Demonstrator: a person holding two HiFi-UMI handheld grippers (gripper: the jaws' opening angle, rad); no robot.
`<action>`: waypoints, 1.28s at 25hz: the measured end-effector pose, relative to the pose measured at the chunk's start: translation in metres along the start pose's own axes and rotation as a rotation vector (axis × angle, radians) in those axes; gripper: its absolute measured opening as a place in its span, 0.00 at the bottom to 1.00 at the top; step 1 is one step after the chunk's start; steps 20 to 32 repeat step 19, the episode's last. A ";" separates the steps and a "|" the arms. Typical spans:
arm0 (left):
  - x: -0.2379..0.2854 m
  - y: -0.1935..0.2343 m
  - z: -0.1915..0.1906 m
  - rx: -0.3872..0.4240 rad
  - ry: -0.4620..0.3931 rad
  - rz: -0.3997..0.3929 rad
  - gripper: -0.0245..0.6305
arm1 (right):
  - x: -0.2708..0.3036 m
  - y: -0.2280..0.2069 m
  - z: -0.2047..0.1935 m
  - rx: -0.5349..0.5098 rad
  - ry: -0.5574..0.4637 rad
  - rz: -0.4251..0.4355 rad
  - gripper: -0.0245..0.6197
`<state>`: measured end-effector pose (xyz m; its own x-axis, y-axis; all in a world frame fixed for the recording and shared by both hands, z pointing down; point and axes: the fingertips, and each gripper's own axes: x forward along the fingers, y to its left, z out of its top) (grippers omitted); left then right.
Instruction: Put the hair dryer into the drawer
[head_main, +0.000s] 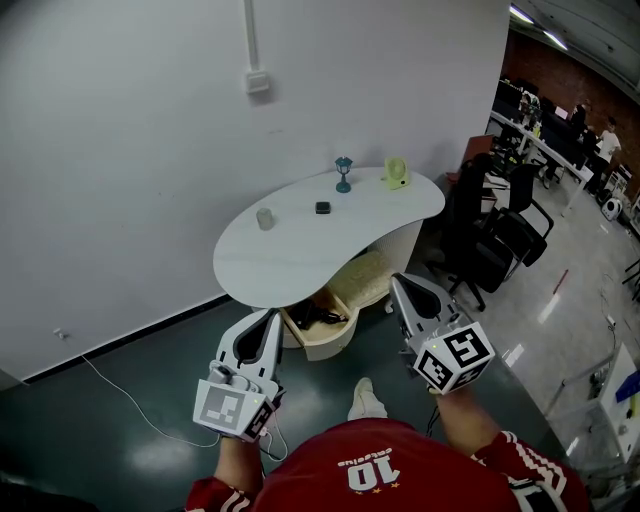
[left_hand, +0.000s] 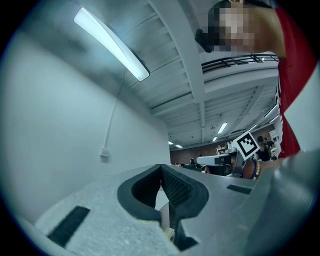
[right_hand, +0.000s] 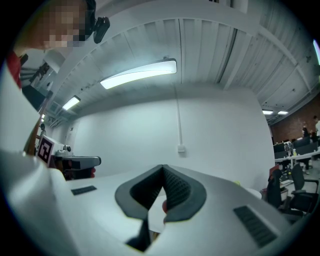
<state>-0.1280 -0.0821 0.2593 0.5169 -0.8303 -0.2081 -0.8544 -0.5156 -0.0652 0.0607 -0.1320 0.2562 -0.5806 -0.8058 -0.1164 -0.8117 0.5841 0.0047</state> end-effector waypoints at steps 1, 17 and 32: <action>0.001 -0.001 0.002 -0.002 -0.006 0.000 0.04 | -0.001 -0.001 0.000 0.001 -0.001 0.001 0.05; 0.012 0.001 -0.010 -0.023 0.038 0.008 0.04 | 0.002 -0.011 -0.006 0.007 0.019 -0.011 0.05; 0.015 -0.001 -0.009 -0.035 0.046 -0.002 0.04 | 0.003 -0.013 -0.005 0.005 0.018 -0.012 0.05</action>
